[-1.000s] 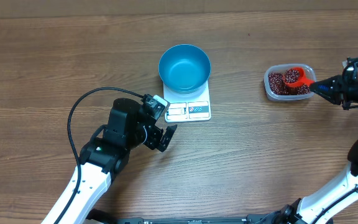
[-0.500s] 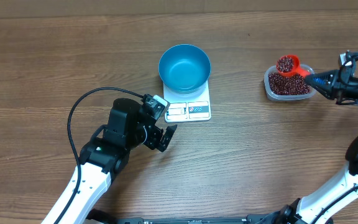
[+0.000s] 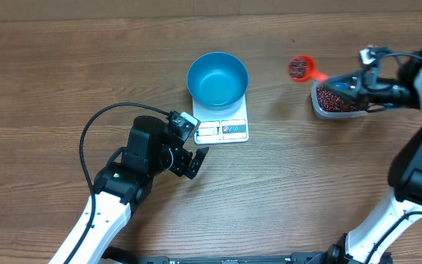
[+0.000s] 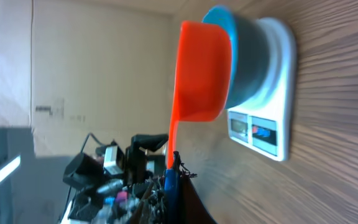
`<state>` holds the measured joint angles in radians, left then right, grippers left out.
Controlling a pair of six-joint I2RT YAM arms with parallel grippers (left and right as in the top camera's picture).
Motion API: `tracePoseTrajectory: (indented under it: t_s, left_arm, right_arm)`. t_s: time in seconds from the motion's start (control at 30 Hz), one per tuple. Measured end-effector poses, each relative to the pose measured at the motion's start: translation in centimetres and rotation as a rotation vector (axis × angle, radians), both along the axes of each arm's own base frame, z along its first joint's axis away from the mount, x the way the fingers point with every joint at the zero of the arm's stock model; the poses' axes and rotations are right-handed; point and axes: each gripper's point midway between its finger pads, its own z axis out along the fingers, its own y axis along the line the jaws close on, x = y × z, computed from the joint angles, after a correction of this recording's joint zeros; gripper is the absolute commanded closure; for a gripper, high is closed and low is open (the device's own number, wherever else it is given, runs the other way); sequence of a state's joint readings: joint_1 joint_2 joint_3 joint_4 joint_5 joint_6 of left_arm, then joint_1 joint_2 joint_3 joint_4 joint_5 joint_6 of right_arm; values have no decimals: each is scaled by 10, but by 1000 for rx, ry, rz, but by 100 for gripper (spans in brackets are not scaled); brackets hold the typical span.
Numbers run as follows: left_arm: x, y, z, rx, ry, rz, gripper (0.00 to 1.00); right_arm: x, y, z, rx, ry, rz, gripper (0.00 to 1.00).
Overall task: Scoop item into bowl and weigh 150g on scale
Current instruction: 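Carry the filled scoop left over the blue bowl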
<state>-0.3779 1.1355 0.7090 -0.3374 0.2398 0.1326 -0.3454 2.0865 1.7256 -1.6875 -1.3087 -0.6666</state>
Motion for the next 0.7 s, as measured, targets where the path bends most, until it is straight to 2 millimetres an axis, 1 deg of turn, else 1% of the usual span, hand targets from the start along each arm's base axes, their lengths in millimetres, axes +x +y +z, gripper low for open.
tracePoseTrajectory:
  t_s: [0.13,0.2,0.37,0.53,0.7]
  left_arm:
    - [0,0,0,0,0,0,0]
    - [0,0,0,0,0,0,1]
    - [0,0,0,0,0,0,1]
    - [0,0,0,0,0,0,0]
    - [0,0,0,0,1,0,0]
  right_arm:
    - [0,34,3,19,-21,75,96]
    - [1,46,3,19,-37,103,96]
    - [13,78,-4,0,-83,162,96]
    - [24,112,-20,-83,-50,207,96]
    - [28,141,-42,-271,71,210,96]
